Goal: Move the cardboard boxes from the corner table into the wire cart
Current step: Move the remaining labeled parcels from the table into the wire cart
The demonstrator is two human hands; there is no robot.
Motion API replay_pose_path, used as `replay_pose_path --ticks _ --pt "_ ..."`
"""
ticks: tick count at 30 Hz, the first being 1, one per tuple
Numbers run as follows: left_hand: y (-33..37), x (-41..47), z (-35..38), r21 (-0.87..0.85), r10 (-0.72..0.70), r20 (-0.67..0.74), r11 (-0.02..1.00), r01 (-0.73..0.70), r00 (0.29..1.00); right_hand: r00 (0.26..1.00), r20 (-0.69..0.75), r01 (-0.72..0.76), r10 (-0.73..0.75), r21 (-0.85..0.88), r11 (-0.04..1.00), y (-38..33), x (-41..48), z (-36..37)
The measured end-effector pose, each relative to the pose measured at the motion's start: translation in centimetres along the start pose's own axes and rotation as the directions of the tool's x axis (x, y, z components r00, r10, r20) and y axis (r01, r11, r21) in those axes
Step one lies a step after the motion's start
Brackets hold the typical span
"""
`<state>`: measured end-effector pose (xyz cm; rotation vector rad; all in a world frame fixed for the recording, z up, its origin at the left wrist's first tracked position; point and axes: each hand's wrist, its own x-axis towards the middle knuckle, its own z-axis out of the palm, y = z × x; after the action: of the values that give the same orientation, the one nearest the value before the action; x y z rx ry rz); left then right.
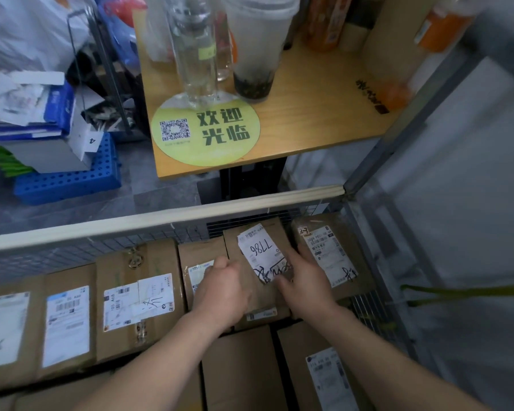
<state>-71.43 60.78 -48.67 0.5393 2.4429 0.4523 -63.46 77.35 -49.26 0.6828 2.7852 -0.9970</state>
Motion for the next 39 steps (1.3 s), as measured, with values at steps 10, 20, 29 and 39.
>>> replay_pose_path --ticks 10,20,29,39 --pt "3.8 -8.4 -12.8 0.306 0.359 -0.136 0.902 -0.306 0.923 0.986 -0.162 -0.010 -0.038 -0.283 0.959 -10.1 -7.5 -10.6" --pt "13.5 -19.2 -27.0 0.428 0.741 -0.303 0.667 -0.609 0.599 0.855 -0.499 -0.088 -0.138 -0.402 0.911 -21.5 -18.9 -26.5" --pt "26.0 -30.7 -28.9 0.443 0.883 -0.336 0.456 -0.772 0.328 0.707 -0.701 -0.299 -0.088 -0.410 0.862 -22.3 -34.1 -37.3" --pt "36.7 -47.1 -22.9 0.455 0.960 -0.269 0.196 -0.869 0.076 0.519 -0.854 -0.541 0.038 -0.294 0.788 -18.4 -55.6 -42.0"
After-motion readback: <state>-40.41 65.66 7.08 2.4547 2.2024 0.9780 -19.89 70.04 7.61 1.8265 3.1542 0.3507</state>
